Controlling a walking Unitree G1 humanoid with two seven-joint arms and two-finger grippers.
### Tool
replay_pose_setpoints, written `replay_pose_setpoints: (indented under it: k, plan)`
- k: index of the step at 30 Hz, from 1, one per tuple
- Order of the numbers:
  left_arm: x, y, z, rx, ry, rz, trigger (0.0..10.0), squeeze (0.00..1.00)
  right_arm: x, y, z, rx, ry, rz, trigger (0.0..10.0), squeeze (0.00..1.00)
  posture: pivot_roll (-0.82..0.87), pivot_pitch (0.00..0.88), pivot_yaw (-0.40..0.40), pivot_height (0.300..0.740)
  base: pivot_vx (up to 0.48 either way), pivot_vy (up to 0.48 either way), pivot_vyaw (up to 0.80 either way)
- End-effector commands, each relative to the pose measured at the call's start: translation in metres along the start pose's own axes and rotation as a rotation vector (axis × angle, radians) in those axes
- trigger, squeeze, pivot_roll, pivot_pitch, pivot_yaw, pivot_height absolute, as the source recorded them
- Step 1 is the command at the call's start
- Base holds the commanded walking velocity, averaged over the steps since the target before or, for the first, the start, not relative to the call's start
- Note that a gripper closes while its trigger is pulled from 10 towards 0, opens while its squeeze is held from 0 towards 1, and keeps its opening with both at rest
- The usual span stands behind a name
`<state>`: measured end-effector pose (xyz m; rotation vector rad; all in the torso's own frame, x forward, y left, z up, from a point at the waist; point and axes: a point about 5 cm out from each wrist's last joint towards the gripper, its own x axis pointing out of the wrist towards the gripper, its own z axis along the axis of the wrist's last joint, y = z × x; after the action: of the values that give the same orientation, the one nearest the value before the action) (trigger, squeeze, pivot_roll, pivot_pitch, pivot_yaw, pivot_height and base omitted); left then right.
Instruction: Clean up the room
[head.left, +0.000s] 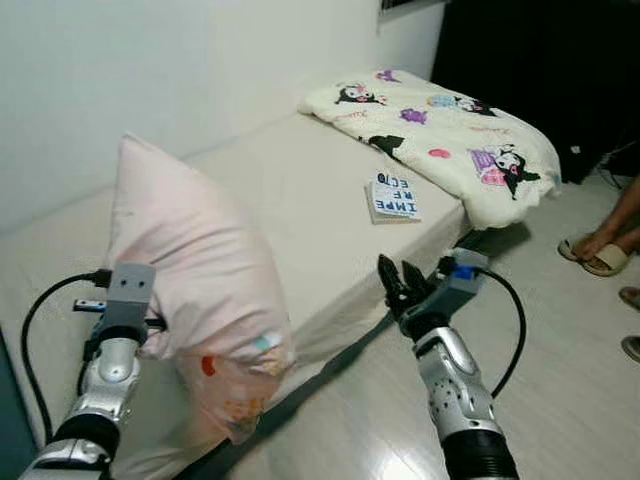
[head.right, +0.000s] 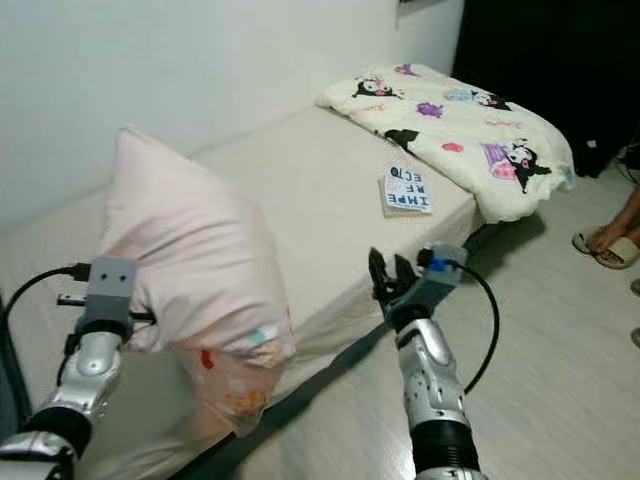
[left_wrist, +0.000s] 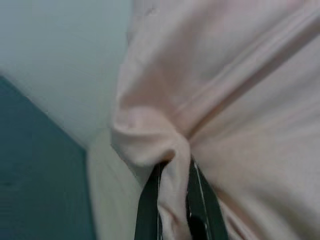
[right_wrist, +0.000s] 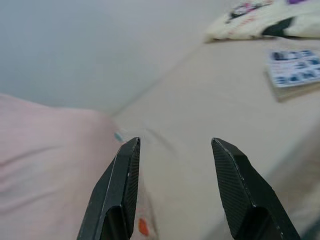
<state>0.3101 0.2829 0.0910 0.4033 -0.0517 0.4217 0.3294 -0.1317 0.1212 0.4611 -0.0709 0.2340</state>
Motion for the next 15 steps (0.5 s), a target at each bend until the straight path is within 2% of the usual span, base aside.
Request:
replay_pose_setpoints:
  k: [1, 4, 15]
  plan:
    - [-0.004, 0.015, -0.009, 0.012, 0.030, 0.056, 10.0, 0.00, 0.001, 0.007, -0.004, 0.013, 0.021, 0.035, 10.0, 0.00, -0.07, 0.087, 0.024, 0.740, 0.000, 0.000, 0.00]
    - [-0.007, 0.039, -0.011, 0.034, 0.006, 0.138, 10.0, 0.00, 0.005, 0.025, -0.006, 0.031, 0.030, 0.117, 10.0, 0.00, -0.06, 0.087, 0.015, 0.740, 0.000, 0.000, 0.00]
    - [-0.011, 0.063, -0.006, 0.057, -0.052, 0.219, 10.0, 0.00, 0.012, 0.051, -0.009, 0.050, 0.045, 0.232, 10.0, 0.00, -0.04, 0.088, 0.003, 0.740, 0.000, 0.000, 0.00]
